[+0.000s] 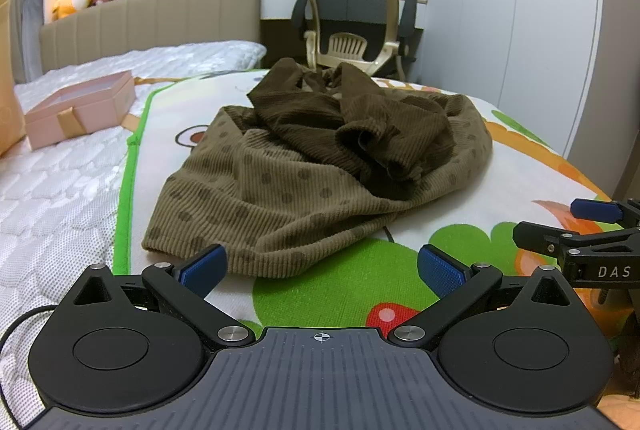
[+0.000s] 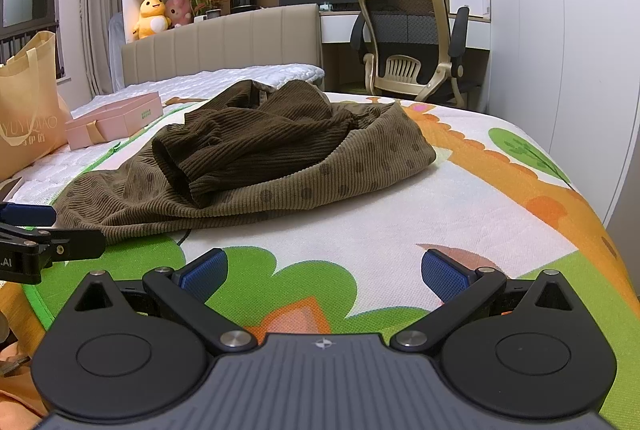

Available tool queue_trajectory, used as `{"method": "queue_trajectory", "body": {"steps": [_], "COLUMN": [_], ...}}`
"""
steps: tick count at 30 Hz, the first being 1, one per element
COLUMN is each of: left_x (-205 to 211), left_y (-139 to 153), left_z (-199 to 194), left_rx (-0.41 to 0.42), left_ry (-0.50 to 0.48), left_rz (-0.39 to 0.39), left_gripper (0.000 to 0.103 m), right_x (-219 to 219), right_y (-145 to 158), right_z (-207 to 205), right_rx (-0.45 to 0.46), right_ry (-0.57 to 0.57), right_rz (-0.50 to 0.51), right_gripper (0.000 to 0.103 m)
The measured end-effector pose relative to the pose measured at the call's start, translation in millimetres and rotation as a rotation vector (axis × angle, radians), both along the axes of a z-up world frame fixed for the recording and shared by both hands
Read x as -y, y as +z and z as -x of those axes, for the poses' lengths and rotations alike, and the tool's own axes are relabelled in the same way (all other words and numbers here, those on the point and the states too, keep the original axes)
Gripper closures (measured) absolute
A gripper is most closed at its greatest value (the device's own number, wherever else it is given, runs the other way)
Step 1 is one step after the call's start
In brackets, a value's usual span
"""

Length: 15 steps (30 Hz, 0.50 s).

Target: Fold clothes

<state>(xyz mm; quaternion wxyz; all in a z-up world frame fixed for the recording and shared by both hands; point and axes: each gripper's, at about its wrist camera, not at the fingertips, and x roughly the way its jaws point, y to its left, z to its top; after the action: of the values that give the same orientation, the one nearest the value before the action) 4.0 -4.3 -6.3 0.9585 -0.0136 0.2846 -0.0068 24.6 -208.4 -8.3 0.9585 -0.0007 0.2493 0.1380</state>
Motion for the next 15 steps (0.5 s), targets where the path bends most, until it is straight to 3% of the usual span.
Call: {"method": "queue_trajectory", "body": {"steps": [15], "left_x": [-0.5], "left_y": [3.0], "left_z": [-4.1], "left_rx": [-0.014], "left_ry": [-0.029], "left_rz": [-0.005], "left_gripper": [0.0], "right_x": [7.4], "right_y": [7.7], "right_z": [-7.1], "right_rx": [-0.029], "right_ry": [0.023], "right_rz": [-0.014], "right_gripper": [0.0]}}
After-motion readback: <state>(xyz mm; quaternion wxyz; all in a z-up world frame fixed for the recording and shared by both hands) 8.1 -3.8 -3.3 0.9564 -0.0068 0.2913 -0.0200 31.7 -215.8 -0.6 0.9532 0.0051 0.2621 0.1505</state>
